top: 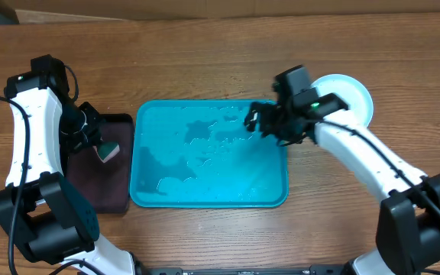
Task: Clean dirty plates on tray and stack at the side
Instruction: 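Place the white plate onto the plate stack and release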
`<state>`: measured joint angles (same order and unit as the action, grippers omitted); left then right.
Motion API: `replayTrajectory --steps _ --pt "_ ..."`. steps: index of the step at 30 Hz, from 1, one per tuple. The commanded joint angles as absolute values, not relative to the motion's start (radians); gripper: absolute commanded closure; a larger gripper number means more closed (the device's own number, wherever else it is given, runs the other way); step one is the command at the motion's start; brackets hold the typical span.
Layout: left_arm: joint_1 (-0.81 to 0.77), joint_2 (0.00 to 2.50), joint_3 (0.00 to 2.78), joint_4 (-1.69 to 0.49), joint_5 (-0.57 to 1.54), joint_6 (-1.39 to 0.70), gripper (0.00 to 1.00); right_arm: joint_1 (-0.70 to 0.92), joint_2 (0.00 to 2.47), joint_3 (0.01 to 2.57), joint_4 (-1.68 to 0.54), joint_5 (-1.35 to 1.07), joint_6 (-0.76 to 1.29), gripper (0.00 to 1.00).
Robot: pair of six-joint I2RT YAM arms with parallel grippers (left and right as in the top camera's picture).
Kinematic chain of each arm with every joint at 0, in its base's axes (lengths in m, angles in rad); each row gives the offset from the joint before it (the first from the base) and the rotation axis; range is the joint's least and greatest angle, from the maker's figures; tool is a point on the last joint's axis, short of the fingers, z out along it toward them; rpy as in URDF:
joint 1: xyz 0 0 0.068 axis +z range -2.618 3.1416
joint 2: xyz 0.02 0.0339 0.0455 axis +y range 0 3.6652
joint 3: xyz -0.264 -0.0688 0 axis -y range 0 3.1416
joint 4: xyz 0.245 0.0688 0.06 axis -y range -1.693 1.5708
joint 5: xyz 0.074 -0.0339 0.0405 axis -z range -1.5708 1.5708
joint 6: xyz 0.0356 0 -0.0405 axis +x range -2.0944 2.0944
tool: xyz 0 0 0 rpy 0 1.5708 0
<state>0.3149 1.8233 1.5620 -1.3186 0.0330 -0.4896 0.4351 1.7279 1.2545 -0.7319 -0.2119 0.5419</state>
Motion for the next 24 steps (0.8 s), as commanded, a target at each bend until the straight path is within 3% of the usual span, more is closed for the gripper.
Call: replayTrajectory --steps 1,21,24 --pt "0.321 1.81 1.556 -1.322 0.001 -0.474 0.96 0.48 1.713 1.246 -0.727 -0.086 0.588 0.0" --pt "0.338 1.811 1.412 -1.155 -0.027 -0.502 0.96 0.51 1.713 1.212 -0.686 -0.001 0.588 0.0" --pt "0.355 1.811 1.375 -1.125 -0.026 -0.502 0.92 0.51 1.713 1.197 -0.674 -0.001 0.588 0.0"
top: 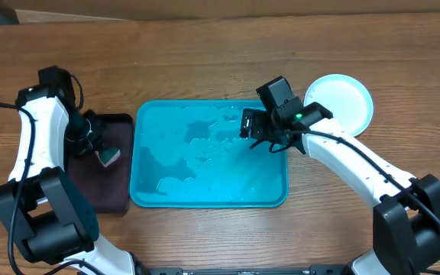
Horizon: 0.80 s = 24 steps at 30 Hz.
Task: Clean dirty plates on tray and stack at the side
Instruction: 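Place the white plate onto the plate stack and release, then lower the sponge onto the black tray and open the left gripper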
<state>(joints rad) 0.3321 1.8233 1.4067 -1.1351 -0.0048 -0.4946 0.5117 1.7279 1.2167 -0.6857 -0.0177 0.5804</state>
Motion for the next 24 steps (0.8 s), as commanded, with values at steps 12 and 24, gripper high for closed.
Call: replayTrajectory --steps 12,24 --pt "0.389 1.811 1.333 -1.095 -0.015 -0.501 0.57 0.51 1.714 1.196 -0.67 -0.001 0.588 0.0" --pt "0.383 1.712 1.55 -1.235 0.309 -0.39 0.49 0.51 1.69 1.197 -0.747 -0.001 0.633 0.0"
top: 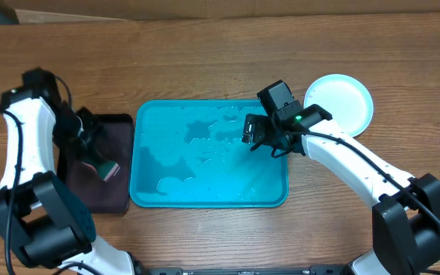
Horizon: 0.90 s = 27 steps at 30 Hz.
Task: Clean dirty plates on tray and stack at the side
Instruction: 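Lower the sponge onto the black tray and open the left gripper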
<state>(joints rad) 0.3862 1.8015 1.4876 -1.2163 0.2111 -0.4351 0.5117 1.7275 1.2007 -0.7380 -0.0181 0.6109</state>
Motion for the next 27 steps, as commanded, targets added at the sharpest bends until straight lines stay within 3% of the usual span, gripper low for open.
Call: replayTrajectory --steps 1,10,11,12,21,27 --pt "0.38 1.683 1.554 -1.235 0.308 -0.382 0.48 0.51 1.673 1.197 -0.755 -0.001 0.633 0.0" --pt "0.341 1.394 1.553 -1.264 0.304 -0.352 0.41 0.535 1.333 1.197 -0.912 0.0 0.628 0.0" --pt "0.339 1.376 1.553 -1.269 0.304 -0.352 0.25 0.546 1.291 1.197 -0.94 0.0 0.624 0.0" --pt "0.337 1.365 1.553 -1.276 0.304 -0.351 0.0 0.556 1.265 1.197 -0.962 0.004 0.621 0.0" --pt "0.334 1.37 1.553 -1.29 0.304 -0.351 0.0 0.6 1.156 1.197 -1.226 0.033 0.622 0.0" --pt "0.334 1.374 1.553 -1.29 0.304 -0.351 0.0 0.6 1.16 1.197 -1.243 0.033 0.622 0.0"
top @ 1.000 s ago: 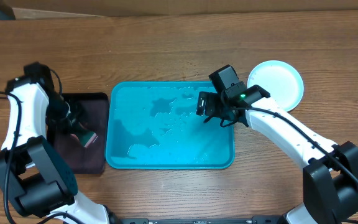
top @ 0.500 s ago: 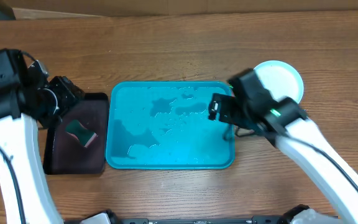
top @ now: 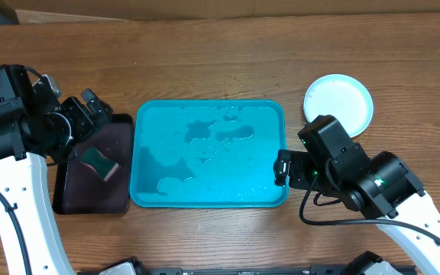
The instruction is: Clean dirty plates on tray and stack at the side
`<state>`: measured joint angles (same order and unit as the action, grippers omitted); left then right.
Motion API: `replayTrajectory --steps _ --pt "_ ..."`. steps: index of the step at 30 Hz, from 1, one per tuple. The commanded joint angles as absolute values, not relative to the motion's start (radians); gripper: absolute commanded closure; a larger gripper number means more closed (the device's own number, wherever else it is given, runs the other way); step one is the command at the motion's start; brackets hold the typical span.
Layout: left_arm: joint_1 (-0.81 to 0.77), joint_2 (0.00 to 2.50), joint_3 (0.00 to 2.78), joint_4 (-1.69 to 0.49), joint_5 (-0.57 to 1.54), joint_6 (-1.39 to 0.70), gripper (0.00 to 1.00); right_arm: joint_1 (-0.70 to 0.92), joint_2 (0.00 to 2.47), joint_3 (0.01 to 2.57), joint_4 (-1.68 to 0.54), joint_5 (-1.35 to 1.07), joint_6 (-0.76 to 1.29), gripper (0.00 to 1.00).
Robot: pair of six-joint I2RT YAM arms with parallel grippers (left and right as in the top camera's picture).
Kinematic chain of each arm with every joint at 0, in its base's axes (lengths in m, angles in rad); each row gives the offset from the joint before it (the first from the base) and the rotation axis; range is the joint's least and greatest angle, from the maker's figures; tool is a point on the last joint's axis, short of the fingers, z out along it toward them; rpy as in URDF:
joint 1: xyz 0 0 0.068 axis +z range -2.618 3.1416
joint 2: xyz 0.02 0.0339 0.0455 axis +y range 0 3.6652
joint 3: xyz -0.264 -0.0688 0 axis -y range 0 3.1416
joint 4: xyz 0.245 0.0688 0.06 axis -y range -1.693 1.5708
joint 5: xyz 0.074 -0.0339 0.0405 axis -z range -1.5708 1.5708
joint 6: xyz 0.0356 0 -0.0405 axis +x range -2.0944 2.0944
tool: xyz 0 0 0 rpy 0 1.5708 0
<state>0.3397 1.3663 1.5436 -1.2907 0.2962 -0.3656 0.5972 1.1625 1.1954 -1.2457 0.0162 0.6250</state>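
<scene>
The blue tray (top: 272, 114) lies at mid-table, wet, with no plate on it. A light blue plate (top: 344, 98) rests on the table to its right. A green sponge (top: 98, 162) lies on the dark mat (top: 82, 195) left of the tray. My left gripper (top: 96, 108) hovers above the mat's far end, apart from the sponge, its fingers spread and empty. My right gripper (top: 279, 168) is at the tray's right edge, below the plate; its fingers are too dark to read.
Wooden table all around. A cardboard edge (top: 128, 9) runs along the far side.
My left gripper has let go of the sponge, which now lies on the mat, and the arm has drawn back left. My right arm has moved back to the tray's near right edge.
At first my left gripper held the sponge over the mat and my right gripper was beside the plate at the tray's far right corner. The right gripper then stayed over the tray's right part while the left lowered the sponge. Now the sponge is released and both arms are drawn back.
</scene>
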Motion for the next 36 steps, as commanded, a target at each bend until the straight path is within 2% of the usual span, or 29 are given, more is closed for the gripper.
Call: replayTrajectory --steps 1,17,27,36 --pt "0.334 1.374 1.553 -1.29 0.304 -0.351 0.01 0.6 1.16 1.197 -1.243 0.033 0.622 0.0" --pt "0.334 1.374 1.553 -1.29 0.304 -0.352 0.0 0.6 1.16 1.197 -1.287 0.033 0.622 0.0" --pt "0.334 1.374 1.553 -1.29 0.304 -0.352 0.0 0.596 1.098 1.197 -1.215 0.118 0.621 0.0" --pt "0.334 1.374 1.553 -1.29 0.304 -0.351 0.0 0.463 0.952 1.196 -1.211 0.121 0.598 0.0"
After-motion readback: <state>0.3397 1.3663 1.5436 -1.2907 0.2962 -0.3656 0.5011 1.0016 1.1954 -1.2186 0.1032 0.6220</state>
